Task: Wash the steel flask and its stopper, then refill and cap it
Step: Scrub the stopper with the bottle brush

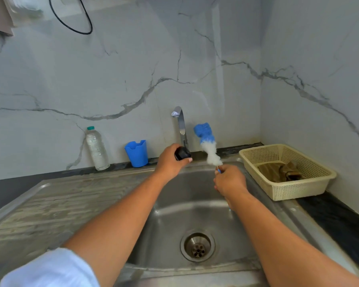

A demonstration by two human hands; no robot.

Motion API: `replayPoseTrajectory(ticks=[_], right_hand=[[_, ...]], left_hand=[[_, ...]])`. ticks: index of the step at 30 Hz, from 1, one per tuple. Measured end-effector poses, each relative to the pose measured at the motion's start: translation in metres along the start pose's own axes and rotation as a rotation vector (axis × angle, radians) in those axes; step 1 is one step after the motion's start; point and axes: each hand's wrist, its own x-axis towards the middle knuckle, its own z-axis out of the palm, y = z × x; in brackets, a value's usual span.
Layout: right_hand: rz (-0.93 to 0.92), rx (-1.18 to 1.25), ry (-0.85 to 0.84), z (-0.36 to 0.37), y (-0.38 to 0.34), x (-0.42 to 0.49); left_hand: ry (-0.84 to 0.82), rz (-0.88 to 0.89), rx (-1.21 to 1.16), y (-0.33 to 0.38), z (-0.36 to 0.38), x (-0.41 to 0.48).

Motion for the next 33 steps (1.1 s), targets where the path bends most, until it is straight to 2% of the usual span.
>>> replayPoseTrajectory(ticks=[4,9,14,18,21,25,30,33], right_hand=[[-0.061,-0.083,0.037,-0.003,-0.004,-0.001],[-0.118,-0.138,0.033,-0.001,-0.006,-0.001],[-0.112,-0.147,0.029,-0.003,-0.006,0.001],[-0.109,-0.163,0.019,-0.003,-0.006,0.000],[-0.107,-0.161,0.011,-0.004,-0.007,-0.001],[-0.104,-0.151,0.006,-0.004,-0.009,-0.003],[-0.100,-0.159,0.006,-0.004,-0.009,-0.003],[-0.106,-0.166,0.007,-0.004,-0.010,-0.002]], left_hand=[[-0.083,0.115,0.239,-0.010,0.011,0.028],[-0.204,0.274,0.718,-0.023,0.018,0.053],[-0.273,0.344,1.022,-0.031,0.019,0.067],[-0.238,0.408,1.142,-0.033,0.017,0.067],[-0.177,0.408,1.102,-0.029,0.017,0.064],[-0.152,0.328,0.936,-0.026,0.013,0.061],[-0.205,0.041,0.404,-0.015,0.008,0.055],[-0.228,-0.064,0.188,-0.027,0.004,0.040]])
